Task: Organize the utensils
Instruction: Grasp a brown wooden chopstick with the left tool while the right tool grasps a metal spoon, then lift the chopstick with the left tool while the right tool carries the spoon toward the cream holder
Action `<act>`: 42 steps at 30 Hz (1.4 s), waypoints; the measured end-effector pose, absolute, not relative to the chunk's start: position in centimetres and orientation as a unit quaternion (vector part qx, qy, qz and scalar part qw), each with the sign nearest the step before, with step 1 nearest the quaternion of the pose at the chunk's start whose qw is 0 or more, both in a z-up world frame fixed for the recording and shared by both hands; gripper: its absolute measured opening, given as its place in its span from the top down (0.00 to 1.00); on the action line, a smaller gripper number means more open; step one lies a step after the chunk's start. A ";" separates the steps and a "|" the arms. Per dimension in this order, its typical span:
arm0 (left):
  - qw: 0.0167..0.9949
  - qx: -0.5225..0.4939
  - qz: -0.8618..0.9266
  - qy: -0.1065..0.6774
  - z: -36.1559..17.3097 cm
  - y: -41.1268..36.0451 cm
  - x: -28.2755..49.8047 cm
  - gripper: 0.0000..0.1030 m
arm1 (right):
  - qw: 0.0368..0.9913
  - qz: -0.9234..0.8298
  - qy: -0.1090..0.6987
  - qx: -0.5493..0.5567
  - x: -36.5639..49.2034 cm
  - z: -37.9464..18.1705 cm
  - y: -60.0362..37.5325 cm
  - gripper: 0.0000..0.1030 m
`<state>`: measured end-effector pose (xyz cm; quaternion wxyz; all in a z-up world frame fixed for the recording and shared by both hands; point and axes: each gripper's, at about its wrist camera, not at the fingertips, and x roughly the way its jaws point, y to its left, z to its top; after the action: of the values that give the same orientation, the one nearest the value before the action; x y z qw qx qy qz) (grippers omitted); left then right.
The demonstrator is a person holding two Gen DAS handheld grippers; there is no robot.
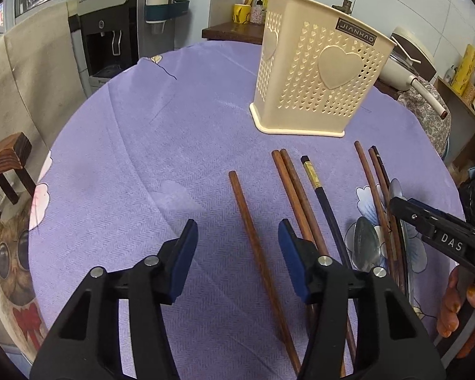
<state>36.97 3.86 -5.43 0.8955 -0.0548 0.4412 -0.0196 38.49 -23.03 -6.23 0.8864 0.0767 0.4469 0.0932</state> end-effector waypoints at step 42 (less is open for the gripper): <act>0.882 -0.051 0.016 0.467 -6.7 3.1 40.5 0.92 | 0.896 0.086 0.432 0.055 39.1 -6.3 -22.9 0.66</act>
<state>40.52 3.14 -6.74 0.8824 -0.0508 0.4674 0.0164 39.09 -22.93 -6.26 0.8963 0.0550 0.4316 0.0857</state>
